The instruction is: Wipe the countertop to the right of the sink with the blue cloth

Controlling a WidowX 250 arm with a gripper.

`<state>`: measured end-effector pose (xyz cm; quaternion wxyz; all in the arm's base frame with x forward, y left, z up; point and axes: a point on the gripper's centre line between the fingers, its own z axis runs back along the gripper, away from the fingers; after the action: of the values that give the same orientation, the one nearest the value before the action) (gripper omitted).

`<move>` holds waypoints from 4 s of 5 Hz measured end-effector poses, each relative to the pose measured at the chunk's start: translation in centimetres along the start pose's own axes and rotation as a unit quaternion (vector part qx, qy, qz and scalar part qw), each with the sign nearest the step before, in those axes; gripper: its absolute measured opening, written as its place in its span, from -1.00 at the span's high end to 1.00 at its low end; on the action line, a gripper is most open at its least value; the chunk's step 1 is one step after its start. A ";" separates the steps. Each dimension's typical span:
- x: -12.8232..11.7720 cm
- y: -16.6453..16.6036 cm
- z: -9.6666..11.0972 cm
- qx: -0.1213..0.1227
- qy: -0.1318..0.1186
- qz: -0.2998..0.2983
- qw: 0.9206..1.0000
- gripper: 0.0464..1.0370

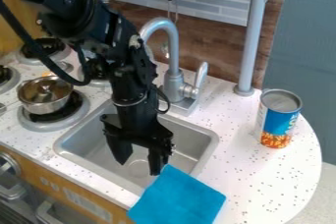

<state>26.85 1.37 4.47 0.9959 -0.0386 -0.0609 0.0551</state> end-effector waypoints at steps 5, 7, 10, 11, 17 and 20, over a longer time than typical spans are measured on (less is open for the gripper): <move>-1.2 -1.3 -2.4 0.024 -0.013 -0.052 0.998 -0.93; -0.5 -2.9 -5.4 0.041 -0.006 -0.073 0.996 -0.93; 0.8 -8.0 -7.7 0.036 -0.004 -0.110 0.993 -0.93; 1.5 -9.3 -8.8 0.040 -0.005 -0.115 0.993 -0.93; 7.2 -15.6 -10.6 0.005 -0.005 -0.123 0.992 -0.93; 8.5 -17.2 -10.8 -0.008 -0.027 -0.123 0.992 -0.93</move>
<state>38.38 -15.45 -3.75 0.9927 -0.0372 -0.0927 -0.0672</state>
